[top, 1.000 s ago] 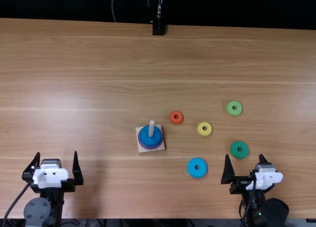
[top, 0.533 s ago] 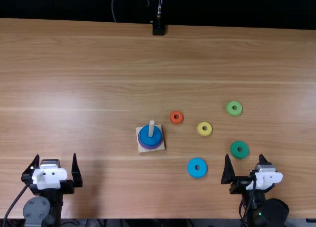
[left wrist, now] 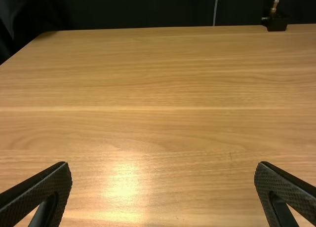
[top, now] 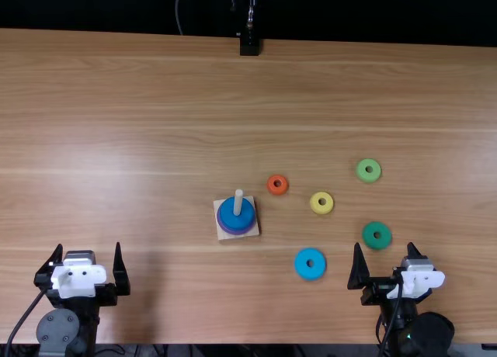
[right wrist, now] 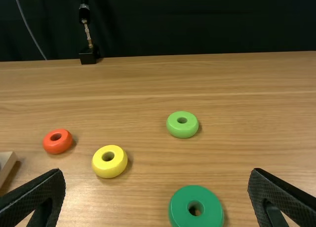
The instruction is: Build the Hanoi tower: stack the rings onto the peg from bottom to top in this color order: purple, dark blue, light blue, dark green, light green, yellow, orange.
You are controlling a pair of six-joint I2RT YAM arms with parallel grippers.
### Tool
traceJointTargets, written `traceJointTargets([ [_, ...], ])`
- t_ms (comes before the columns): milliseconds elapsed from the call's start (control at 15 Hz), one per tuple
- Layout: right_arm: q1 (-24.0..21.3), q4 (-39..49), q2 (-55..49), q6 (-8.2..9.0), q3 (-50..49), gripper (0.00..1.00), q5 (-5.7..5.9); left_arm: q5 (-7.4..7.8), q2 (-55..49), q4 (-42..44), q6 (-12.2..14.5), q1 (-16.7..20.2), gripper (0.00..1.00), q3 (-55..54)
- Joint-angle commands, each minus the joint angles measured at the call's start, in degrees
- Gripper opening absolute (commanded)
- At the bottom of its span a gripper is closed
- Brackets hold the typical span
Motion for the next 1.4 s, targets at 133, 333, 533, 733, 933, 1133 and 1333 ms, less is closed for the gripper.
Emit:
traceJointTargets([
  [133, -0.4, -4.3, -0.7, 0.11, -3.4, 1.00, 0.21, -0.03, -0.7, -4.7, 0.2, 0.5, 1.00, -5.9],
  [333, -0.4, -4.3, -0.7, 0.11, -3.5, 1.00, 0.21, -0.03, -0.7, -4.7, 0.2, 0.5, 1.00, -5.9],
  [533, -0.4, -4.3, -0.7, 0.11, -3.4, 1.00, 0.21, -0.03, -0.7, -4.7, 0.2, 0.5, 1.00, -5.9],
  [733, -0.4, -4.3, -0.7, 0.11, -3.5, 1.00, 0.21, -0.03, -0.7, -4.7, 0.2, 0.5, 1.00, -5.9],
  [933, -0.2, -4.2, -0.7, 0.01, -3.5, 1.00, 0.21, -0.03, -0.7, -4.7, 0.2, 0.5, 1.00, -5.9],
  [1133, 0.6, -3.5, -0.7, 0.01, -3.5, 1.00, 0.32, -0.03, -0.7, -4.7, 0.2, 0.5, 1.00, -5.9],
  [1333, 1.9, 3.6, -0.7, -0.20, 0.7, 1.00, 0.32, -0.03, -0.7, -4.7, 0.2, 0.5, 1.00, -5.9],
])
